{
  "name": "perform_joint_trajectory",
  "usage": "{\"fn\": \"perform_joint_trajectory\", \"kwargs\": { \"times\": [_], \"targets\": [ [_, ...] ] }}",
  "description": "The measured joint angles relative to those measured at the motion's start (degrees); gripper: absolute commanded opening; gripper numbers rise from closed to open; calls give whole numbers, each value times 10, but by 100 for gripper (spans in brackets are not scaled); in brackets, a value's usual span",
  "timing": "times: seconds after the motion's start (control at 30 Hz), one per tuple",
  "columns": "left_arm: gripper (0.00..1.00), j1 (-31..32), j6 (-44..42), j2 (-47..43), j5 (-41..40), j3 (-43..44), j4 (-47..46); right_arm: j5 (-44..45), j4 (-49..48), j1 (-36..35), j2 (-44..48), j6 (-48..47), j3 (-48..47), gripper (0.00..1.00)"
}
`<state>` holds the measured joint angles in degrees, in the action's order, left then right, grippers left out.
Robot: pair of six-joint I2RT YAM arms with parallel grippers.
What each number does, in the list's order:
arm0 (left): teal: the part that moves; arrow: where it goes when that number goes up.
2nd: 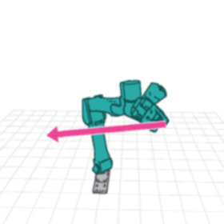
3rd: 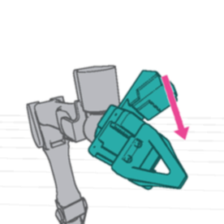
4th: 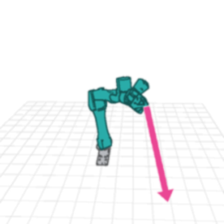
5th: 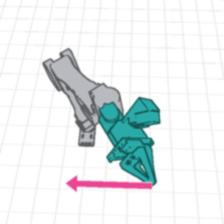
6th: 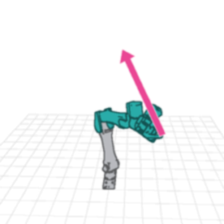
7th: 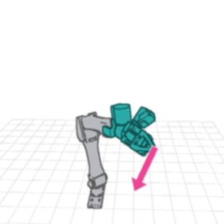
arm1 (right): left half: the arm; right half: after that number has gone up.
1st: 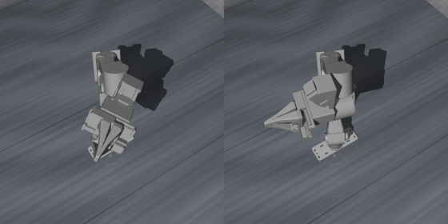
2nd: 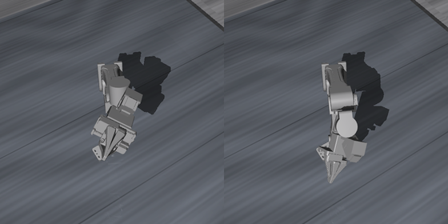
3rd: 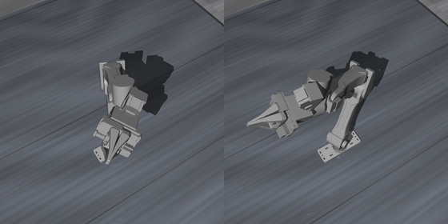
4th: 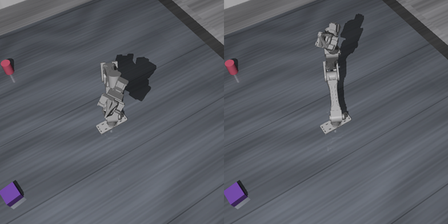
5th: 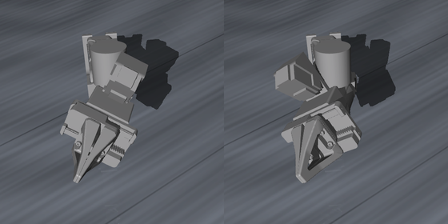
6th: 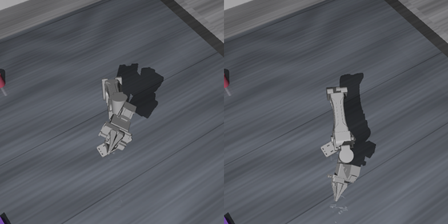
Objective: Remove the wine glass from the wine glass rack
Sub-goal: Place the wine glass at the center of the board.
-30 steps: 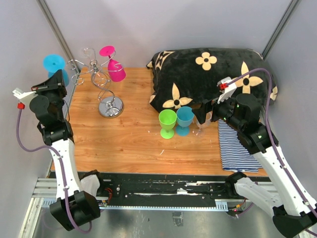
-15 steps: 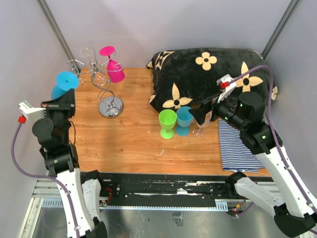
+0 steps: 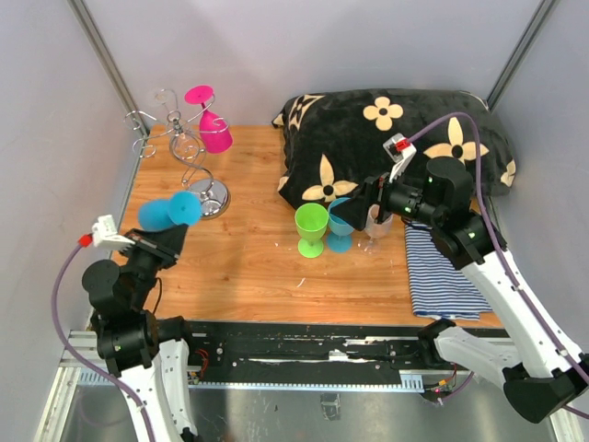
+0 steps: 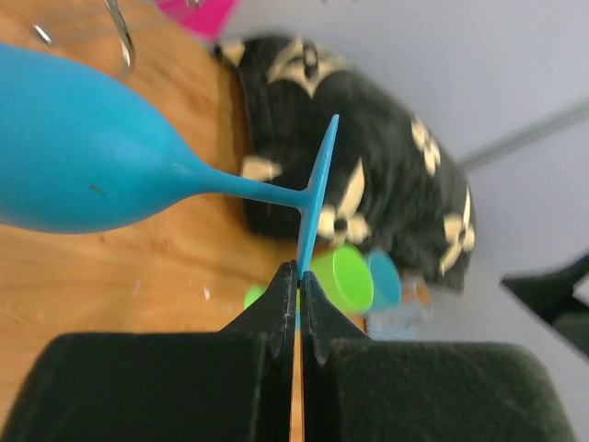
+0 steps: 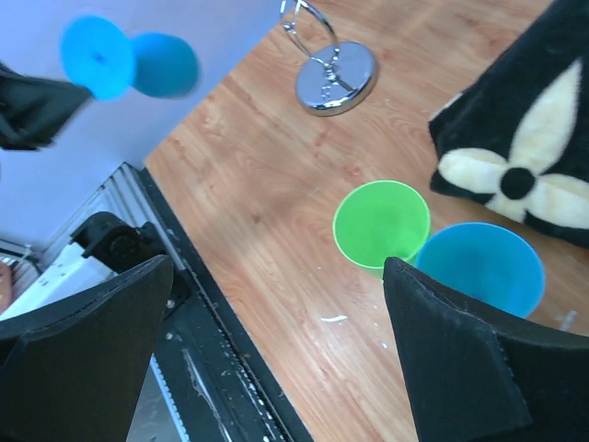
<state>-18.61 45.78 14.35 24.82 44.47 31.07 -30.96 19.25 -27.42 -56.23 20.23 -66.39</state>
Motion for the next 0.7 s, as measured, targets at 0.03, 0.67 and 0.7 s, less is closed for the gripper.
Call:
{"fn": "perform_joint_trajectory", "kwargs": {
  "times": [0.03, 0.67, 0.7],
  "targets": [
    [0, 1, -12, 0, 31, -12, 5, -11, -6, 0, -5, 10, 0, 95],
    [0, 140, -163, 193, 314, -4, 17, -141, -108, -90, -152, 68, -15, 94],
    [0, 148, -172, 203, 318, -3, 18, -147, -115, -99, -159, 68, -17, 94]
  ]
}}
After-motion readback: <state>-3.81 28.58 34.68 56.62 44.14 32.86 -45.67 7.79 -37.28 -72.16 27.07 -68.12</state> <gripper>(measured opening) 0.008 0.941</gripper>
